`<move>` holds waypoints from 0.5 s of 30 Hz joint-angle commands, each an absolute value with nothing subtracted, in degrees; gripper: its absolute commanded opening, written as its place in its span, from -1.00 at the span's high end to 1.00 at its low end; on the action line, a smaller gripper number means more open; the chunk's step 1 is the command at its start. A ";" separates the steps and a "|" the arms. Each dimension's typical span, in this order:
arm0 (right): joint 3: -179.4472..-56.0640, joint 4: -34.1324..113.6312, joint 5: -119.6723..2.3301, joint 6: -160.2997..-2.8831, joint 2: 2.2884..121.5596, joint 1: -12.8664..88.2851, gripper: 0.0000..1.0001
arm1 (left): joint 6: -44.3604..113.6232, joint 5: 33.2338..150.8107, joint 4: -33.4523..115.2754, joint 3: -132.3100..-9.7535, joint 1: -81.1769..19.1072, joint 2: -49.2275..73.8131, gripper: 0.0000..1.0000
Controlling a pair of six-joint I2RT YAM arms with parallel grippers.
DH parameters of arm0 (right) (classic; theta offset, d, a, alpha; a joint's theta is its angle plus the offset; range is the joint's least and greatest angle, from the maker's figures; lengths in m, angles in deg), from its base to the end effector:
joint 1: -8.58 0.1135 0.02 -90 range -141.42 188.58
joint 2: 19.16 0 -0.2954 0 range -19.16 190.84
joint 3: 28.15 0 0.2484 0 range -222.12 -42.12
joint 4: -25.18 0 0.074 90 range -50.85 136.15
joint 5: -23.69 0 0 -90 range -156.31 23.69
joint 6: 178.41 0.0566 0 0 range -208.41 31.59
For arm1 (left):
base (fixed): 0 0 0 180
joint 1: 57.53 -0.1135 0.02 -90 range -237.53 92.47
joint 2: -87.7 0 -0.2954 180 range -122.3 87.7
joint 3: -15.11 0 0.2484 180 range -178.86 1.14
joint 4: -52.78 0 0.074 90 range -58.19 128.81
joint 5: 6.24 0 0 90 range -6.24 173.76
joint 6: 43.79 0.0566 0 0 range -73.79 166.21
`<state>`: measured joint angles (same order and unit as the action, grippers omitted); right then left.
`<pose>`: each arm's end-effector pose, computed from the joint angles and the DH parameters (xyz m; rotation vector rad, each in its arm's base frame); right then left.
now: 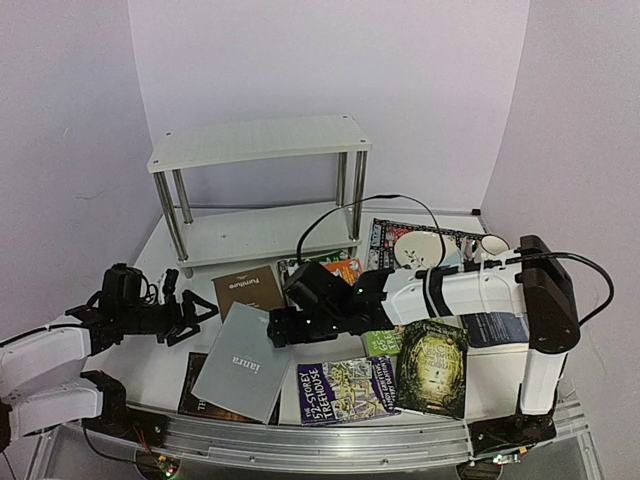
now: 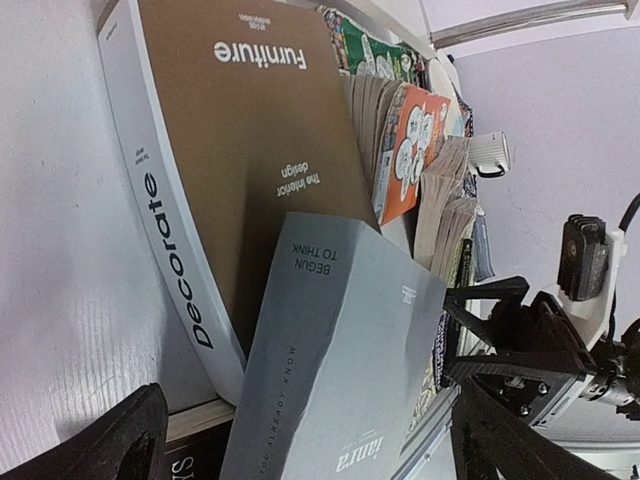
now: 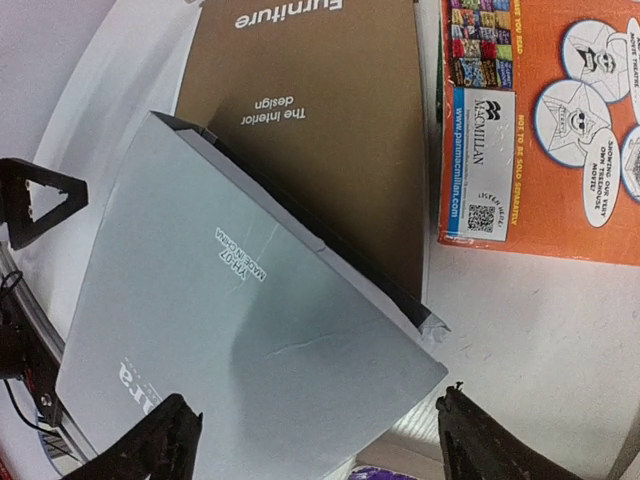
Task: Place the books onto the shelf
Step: Adjust the book pile.
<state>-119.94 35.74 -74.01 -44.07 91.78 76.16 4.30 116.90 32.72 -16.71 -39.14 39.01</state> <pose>0.1875 0.4346 0.2434 -0.3684 2.2297 1.0016 0.1418 -0.0798 0.1904 -0.1368 2.3661 -1.1911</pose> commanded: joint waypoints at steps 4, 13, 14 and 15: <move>-121.34 35.94 -71.65 -42.99 93.96 76.35 -0.50 | 4.37 121.36 32.74 -16.36 -38.96 35.65 -0.99; -118.19 36.08 -72.73 -40.05 93.92 76.35 -0.41 | 3.89 125.90 32.57 -14.35 -38.95 36.44 -0.99; -118.41 36.08 -72.41 -40.06 94.26 76.35 -0.36 | 3.97 126.26 32.57 -14.16 -38.98 36.01 -0.97; -118.77 36.08 -72.16 -40.07 94.63 76.35 -0.33 | 4.09 126.72 32.60 -14.09 -38.99 35.46 -0.94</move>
<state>-118.76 34.90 -71.92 -41.29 93.27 76.15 4.13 123.63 32.26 -14.63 -39.14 36.05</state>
